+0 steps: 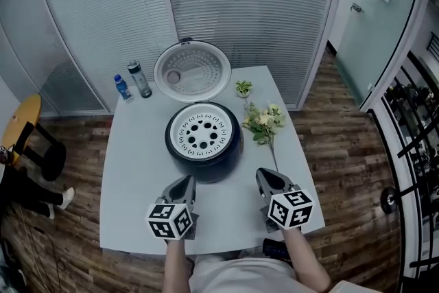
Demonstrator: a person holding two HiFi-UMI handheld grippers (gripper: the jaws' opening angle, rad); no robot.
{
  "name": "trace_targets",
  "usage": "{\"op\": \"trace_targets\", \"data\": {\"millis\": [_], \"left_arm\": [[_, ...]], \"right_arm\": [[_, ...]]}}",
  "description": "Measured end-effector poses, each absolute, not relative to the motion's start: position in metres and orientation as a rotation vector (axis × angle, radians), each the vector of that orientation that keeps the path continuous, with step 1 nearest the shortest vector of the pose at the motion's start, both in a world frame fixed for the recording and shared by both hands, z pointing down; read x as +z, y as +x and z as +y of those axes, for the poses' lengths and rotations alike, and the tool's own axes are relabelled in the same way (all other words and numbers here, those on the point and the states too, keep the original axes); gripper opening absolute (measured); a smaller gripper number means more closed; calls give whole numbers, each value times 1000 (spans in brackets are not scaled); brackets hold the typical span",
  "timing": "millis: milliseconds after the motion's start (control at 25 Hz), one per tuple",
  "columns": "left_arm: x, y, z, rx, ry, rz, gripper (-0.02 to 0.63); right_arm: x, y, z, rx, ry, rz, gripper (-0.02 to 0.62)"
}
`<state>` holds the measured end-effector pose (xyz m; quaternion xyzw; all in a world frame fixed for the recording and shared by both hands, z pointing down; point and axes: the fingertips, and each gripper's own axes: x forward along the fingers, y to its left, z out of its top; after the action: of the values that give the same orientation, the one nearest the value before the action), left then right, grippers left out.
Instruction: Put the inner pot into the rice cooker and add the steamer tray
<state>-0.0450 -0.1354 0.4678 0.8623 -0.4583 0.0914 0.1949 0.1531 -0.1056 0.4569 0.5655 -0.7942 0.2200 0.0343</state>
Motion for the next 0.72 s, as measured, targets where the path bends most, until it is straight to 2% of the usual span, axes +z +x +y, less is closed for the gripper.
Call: {"op": "trace_targets", "data": {"millis": [720], "left_arm": [[465,-43,-139,248,2421,-1277,9]], "right_arm": [[456,152,-109,681,1720,-2439,17]]}}
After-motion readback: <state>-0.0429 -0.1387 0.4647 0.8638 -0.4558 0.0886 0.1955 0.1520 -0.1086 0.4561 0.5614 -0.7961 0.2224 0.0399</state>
